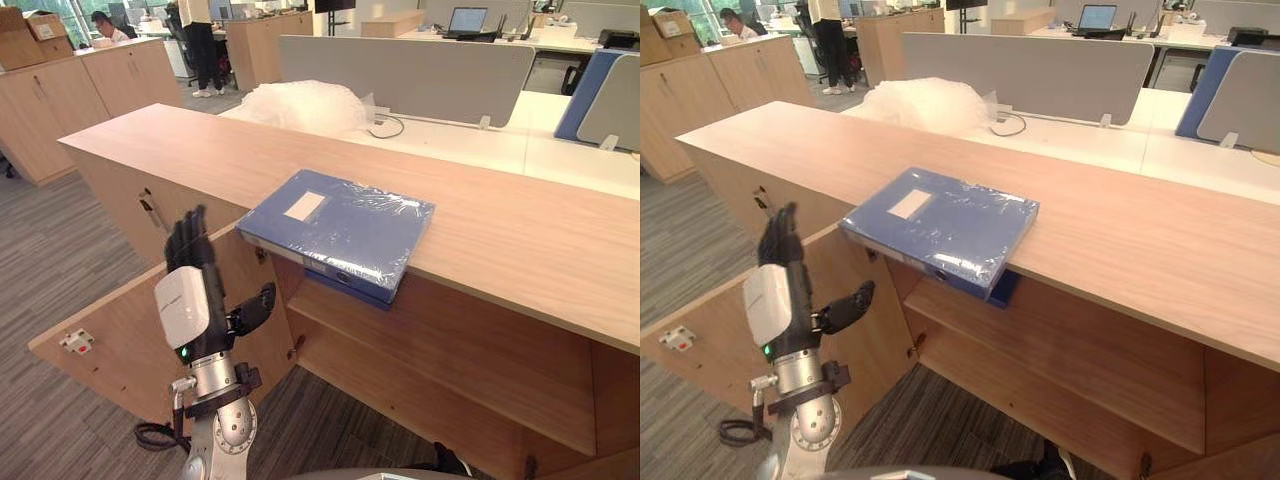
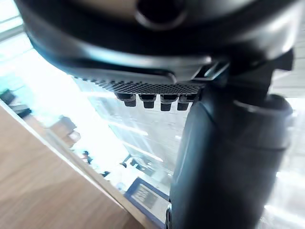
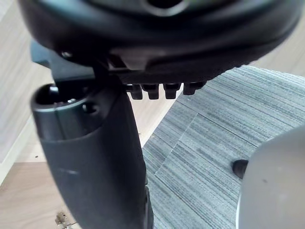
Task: Walk over to the cabinet, pick up the folder, carry it to the office cabinet, place the folder inside the office cabinet, then close the office cabinet door
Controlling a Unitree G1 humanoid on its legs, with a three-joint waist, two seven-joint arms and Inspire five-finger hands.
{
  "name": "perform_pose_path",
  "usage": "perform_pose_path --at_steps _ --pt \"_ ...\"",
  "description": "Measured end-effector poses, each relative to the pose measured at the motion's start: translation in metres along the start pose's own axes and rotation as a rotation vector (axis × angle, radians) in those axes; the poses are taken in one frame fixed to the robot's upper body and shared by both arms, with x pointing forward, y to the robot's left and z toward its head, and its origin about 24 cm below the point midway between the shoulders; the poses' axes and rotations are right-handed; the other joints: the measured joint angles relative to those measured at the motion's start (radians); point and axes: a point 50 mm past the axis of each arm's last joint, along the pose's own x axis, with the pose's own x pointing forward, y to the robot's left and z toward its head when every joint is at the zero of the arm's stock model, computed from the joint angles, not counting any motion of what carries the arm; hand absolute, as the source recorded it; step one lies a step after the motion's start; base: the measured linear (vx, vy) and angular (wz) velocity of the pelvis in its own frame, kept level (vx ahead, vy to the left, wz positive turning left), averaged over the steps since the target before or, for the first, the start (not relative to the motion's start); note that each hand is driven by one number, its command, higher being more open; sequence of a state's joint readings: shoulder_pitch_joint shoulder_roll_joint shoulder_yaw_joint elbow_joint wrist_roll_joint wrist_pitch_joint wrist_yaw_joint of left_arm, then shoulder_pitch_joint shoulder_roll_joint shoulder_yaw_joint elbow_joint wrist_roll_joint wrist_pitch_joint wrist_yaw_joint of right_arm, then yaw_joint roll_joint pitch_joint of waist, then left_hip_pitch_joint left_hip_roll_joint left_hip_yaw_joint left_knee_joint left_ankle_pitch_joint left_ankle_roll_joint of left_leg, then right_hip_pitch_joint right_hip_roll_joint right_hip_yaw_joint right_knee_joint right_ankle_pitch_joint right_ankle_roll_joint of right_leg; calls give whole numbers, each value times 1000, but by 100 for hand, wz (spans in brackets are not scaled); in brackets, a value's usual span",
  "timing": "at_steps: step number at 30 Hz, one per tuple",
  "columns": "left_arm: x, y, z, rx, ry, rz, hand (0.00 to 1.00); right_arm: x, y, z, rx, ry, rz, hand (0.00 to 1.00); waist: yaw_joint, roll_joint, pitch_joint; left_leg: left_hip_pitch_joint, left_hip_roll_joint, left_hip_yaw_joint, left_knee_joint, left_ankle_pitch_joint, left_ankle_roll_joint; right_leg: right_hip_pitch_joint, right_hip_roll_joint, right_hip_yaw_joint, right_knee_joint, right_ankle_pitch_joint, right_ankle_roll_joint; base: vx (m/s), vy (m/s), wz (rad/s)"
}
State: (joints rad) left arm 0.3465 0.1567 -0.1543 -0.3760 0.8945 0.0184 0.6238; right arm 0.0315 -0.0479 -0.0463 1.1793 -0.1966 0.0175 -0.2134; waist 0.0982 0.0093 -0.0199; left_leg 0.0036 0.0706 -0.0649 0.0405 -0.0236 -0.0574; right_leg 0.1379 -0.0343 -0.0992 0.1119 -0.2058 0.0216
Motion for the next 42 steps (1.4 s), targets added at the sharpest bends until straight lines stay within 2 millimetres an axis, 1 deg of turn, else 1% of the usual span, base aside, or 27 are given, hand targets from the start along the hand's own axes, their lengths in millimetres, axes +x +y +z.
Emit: perform_pose_path --at_steps 2,4,8,10,12,17,21,26,30,33,38,40,42 --pt "5 -3 -6 70 -78 -47 100 2 -5 1 -13 1 0 100 -2 11 7 13 2 1 -21 11 -1 0 2 4 1 4 -3 -31 -41 -5" --pt "7 -10 -14 136 -111 -113 100 3 -11 2 -46 -9 -5 100 -2 24 11 14 1 3 -23 12 0 -1 1 11 1 9 -2 -33 0 -5" --pt "5 -11 -33 251 -139 -212 100 4 -15 4 -52 -19 -8 100 -4 27 20 24 1 17 -32 16 4 -3 -1 28 -1 17 -3 -36 21 -12" --pt "7 -7 -43 304 -150 -241 100 4 -16 5 -53 -27 -6 100 -4 29 24 26 0 25 -39 21 8 -8 -2 37 -2 22 -3 -48 29 -14" --pt "13 1 -54 368 -171 -254 100 5 -20 5 -55 -34 -8 100 -5 33 26 25 -4 31 -39 23 12 -13 -7 46 -4 28 0 -46 39 -11" --pt "32 14 -59 452 -224 -210 100 5 -25 4 -87 -41 -17 100 -5 35 27 27 -13 31 -58 40 21 -13 -15 50 -20 41 4 -51 39 0" --pt "41 16 -57 454 -231 -174 100 5 -27 4 -75 -41 -19 100 -6 39 29 36 -16 32 -86 58 21 -14 -16 54 -30 49 5 -61 31 -1" --pt "42 16 -57 455 -208 -163 100 5 -31 1 -34 -28 -30 100 -13 42 31 50 -16 34 -107 63 19 -16 -15 69 -32 49 5 -34 20 -8" --pt "42 15 -57 427 -155 -129 100 5 -34 0 -15 -24 -43 100 -24 36 35 51 -16 39 -112 63 19 -18 -14 76 -37 49 5 9 12 -5" --pt "43 11 -57 380 -111 -114 100 5 -35 -2 0 -22 -50 100 -26 30 39 51 -16 38 -112 62 19 -19 -14 82 -38 49 5 14 4 -5" --pt "43 3 -64 340 -32 -126 100 5 -37 -3 19 -16 -59 100 -37 30 39 52 -15 38 -112 60 21 -29 -14 103 -33 50 5 -8 11 -10" --pt "43 1 -68 334 -13 -136 100 5 -38 -2 20 -19 -64 100 -48 30 39 53 -15 40 -112 60 21 -32 -15 108 -30 52 6 -38 14 -8" --pt "45 -1 -69 334 -7 -135 100 5 -38 -3 21 -19 -69 100 -51 30 39 54 -15 47 -111 60 21 -35 -15 117 -30 56 8 -45 23 -11"
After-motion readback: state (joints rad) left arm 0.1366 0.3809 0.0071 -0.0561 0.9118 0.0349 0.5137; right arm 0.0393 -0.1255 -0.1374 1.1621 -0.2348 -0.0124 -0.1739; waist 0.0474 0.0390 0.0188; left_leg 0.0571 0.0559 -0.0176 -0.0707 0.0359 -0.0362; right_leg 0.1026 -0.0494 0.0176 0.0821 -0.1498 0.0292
